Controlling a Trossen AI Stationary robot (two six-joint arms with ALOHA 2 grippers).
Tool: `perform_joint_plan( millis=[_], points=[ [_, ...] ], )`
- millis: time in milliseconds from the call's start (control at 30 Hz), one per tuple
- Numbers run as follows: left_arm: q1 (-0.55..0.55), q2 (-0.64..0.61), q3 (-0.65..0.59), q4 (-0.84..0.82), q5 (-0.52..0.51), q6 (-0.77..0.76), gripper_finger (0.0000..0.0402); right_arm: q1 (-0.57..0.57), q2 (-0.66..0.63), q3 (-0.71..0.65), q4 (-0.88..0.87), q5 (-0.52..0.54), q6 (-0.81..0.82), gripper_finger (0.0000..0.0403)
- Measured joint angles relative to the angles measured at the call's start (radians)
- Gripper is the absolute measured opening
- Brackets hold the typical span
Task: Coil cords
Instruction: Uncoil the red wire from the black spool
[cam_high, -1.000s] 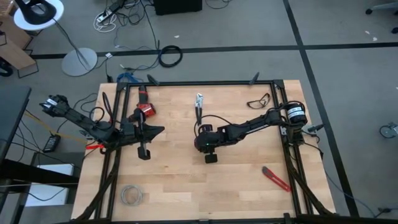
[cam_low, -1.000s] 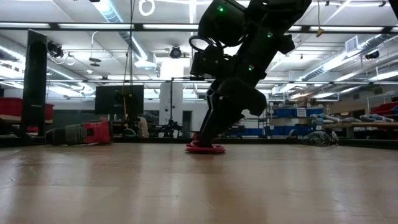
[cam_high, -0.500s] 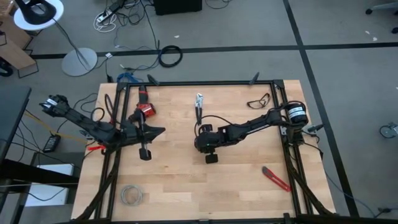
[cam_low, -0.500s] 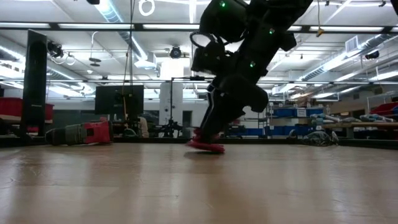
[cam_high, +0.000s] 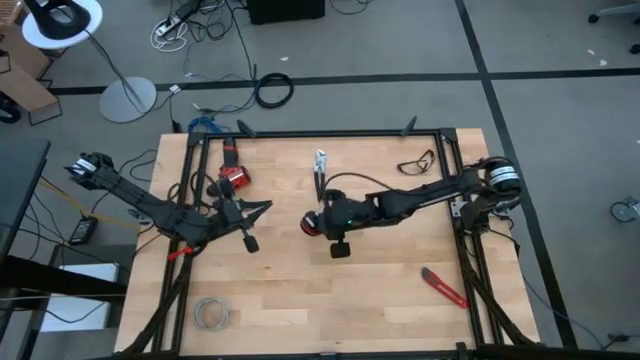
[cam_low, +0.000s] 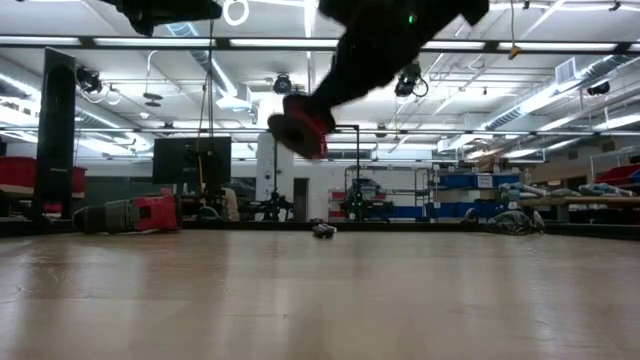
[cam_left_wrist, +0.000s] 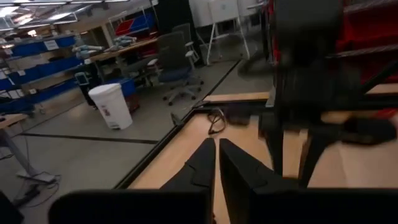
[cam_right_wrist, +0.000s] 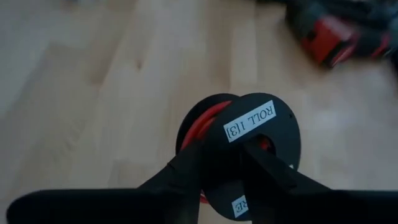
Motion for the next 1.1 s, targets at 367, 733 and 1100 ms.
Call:
perform_joint_plan(
  millis=[367,733,1100],
  points=[
    [0.021,0.057,0.000,-0.015,0.039,-0.003,0.0091,0.044,-0.216,0.002,0.013,-0.164,-0.079,0.0068],
    [0.060,0.110,0.000,0.013,0.114,-0.005,0.0095,0.064,-0.231,0.002,-0.026,-0.167,-0.073,0.0003],
    [0.059,0.110,0.000,0.022,0.116,-0.005,0.0095,0.159,-0.026,0.000,-0.170,-0.165,-0.125,0.0095]
  ],
)
